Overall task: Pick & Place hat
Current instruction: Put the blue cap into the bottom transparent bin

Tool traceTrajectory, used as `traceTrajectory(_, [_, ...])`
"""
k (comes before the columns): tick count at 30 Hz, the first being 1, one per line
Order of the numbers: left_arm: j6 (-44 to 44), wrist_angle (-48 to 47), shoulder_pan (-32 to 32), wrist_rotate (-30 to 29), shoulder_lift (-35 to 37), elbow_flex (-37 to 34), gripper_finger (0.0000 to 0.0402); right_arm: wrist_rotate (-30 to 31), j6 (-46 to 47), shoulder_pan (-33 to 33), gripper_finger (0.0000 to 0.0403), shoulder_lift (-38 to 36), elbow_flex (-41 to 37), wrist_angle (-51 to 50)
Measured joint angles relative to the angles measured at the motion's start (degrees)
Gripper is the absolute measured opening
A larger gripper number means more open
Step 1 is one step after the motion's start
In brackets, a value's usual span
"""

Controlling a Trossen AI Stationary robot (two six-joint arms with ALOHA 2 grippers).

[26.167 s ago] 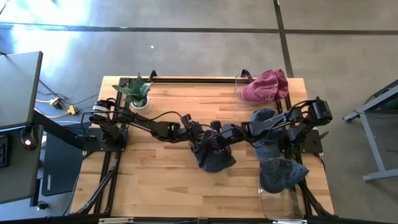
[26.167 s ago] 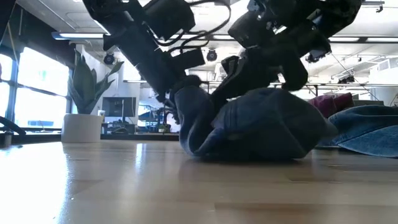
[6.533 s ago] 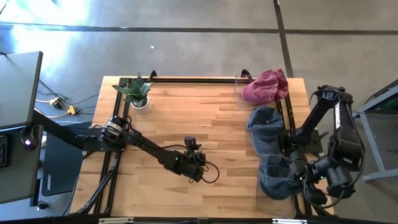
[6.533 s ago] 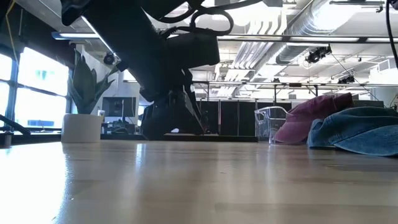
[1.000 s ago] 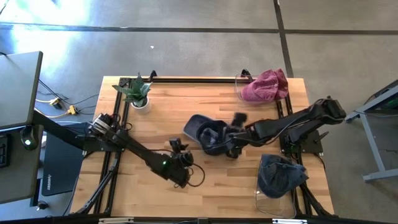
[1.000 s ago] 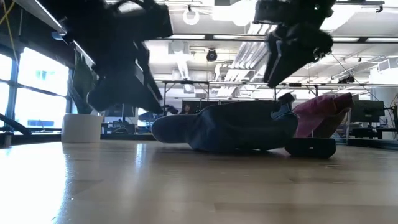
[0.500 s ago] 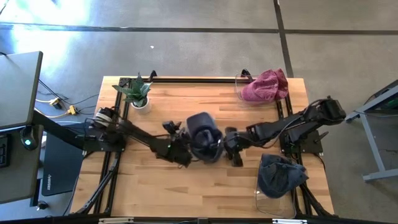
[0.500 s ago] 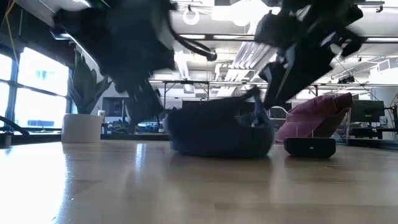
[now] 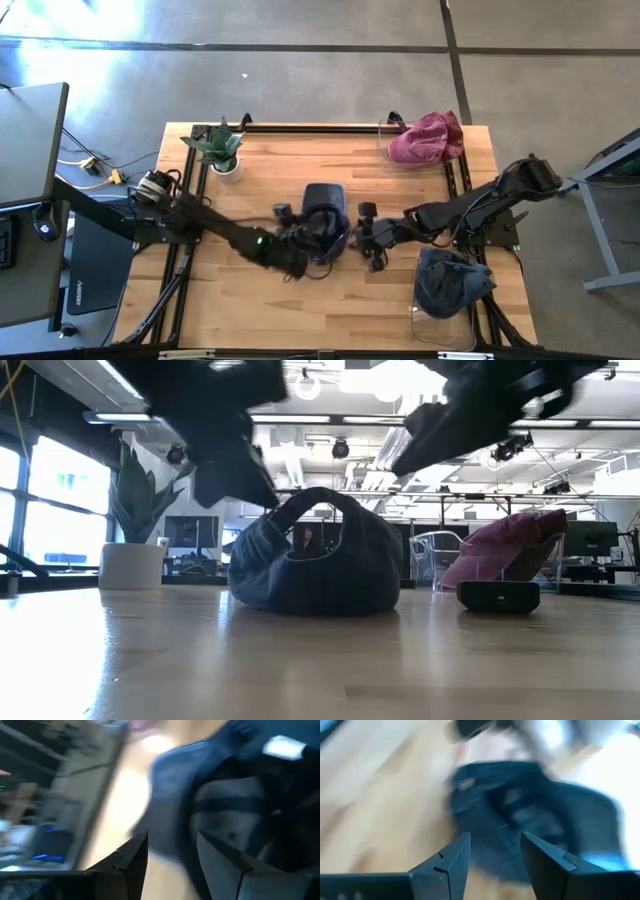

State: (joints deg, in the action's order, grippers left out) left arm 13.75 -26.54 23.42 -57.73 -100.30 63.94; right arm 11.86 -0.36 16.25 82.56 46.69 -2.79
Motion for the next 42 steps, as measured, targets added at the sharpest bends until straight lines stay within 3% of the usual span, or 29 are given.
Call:
traceTrajectory(3, [-8.5,7.66,-4.12,16.73,-0.01,0.0,0.0165,4.2,1.76,-2.94,0.0156,0.6,-1.94,6.21])
traceTrajectory(7, [-14.77,13.92,-8.29,46.89,-0.01,0.0,0.0165,0.69,1.88,-8.42,0.0134,0.59,-3.36,7.77])
traceTrajectory(10, [-17.12,17.66,-9.29,58.31,-2.03,0.16,0.0165,-5.65,3.09,-11.9,0.0121,0.61,-4.48,7.75])
traceTrajectory(12, [-19.15,18.22,-9.14,60.37,-3.42,-0.13,0.0165,-8.83,3.08,-13.14,0.0114,0.61,-5.14,7.84])
traceTrajectory(20, [-23.05,16.21,-2.29,56.27,1.49,4.31,0.0165,-12.69,2.7,-13.01,0.0102,0.64,-6.04,9.23])
traceTrajectory(24, [-23.96,14.29,0.58,47.77,1.77,4.85,0.0165,-12.07,2.8,-11.91,0.0103,0.27,-5.93,8.73])
traceTrajectory(29, [-18.57,6.93,1.34,35.53,1.76,4.77,0.0165,-9.04,6.35,-12.62,0.011,-0.52,-5.94,5.07])
traceTrajectory(37, [-6.35,-6.68,3.4,15.7,5.19,4.78,0.0165,-14.72,15.31,-19.54,0.0211,2.91,-8.08,10.54])
traceTrajectory(42, [3.12,-14.56,3.07,11.82,4.66,4.29,0.0165,-19.53,21.36,-22.34,0.026,8.55,-8.11,15.41])
